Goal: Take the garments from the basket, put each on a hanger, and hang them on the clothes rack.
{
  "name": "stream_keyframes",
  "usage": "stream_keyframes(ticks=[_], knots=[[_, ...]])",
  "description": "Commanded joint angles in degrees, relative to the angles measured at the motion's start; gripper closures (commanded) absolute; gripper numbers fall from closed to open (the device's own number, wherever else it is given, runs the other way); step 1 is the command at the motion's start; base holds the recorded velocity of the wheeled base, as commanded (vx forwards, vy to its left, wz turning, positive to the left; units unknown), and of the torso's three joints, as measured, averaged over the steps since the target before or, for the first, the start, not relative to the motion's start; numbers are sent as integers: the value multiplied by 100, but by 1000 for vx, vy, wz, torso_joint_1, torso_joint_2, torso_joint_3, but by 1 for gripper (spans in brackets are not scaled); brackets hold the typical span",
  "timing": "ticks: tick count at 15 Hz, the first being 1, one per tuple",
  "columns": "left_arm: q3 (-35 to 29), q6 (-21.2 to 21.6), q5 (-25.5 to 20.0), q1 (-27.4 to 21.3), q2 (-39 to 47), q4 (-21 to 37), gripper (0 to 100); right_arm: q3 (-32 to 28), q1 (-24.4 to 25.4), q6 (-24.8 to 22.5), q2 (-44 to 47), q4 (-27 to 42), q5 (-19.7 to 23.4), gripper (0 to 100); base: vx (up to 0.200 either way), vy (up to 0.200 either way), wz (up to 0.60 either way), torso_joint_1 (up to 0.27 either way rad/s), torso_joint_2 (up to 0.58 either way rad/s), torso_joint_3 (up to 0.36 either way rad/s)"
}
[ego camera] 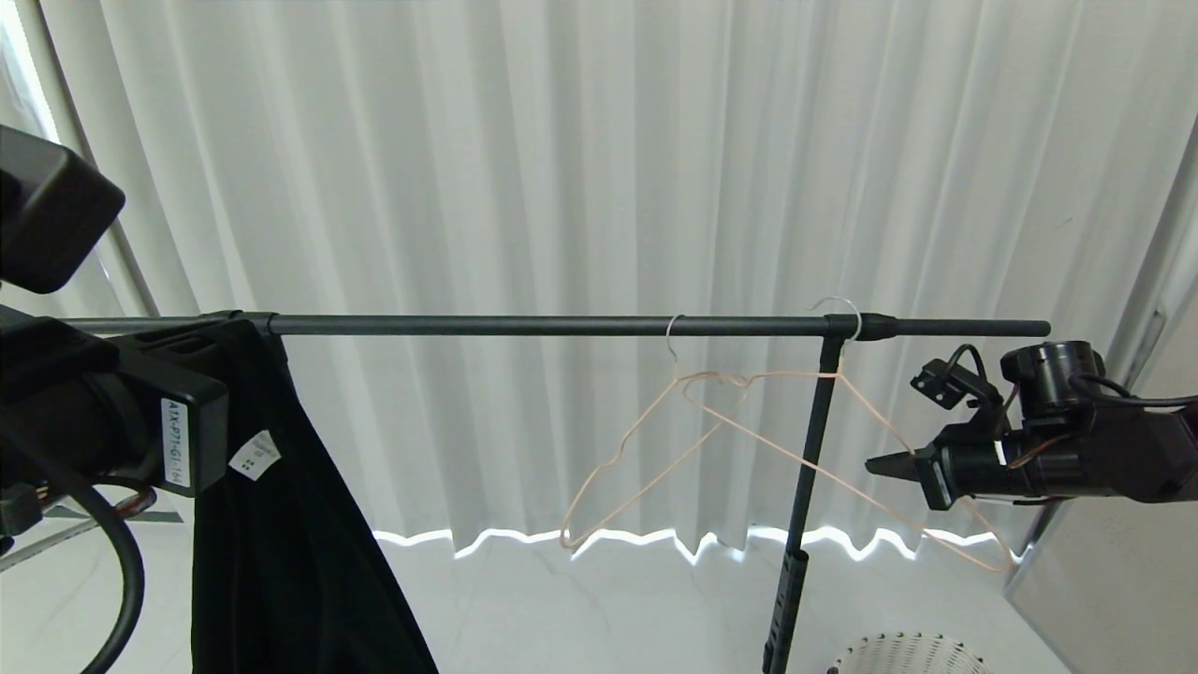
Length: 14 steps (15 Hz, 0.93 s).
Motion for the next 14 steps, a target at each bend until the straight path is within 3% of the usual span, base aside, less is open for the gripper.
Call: stream_keyframes(ticks=[1,6,11,14], knots=[[-7,-1,3,1,6,-4,100,112,-3,-3,-191,-3,3,100,0,0,0,0,0,0],[37,-1,3,1,-12,-4,100,490,-29,-3,-577,6,-6,100,0,0,0,0,0,0],[318,-54,-24,221,41,-4,100,1096,-477,-3,-1386,111,-67,100,0,0,0,0,0,0],[643,-72,-41,467,6,-4,100,1430,-785,-3,-2124,568,-226,100,0,0,0,0,0,0]])
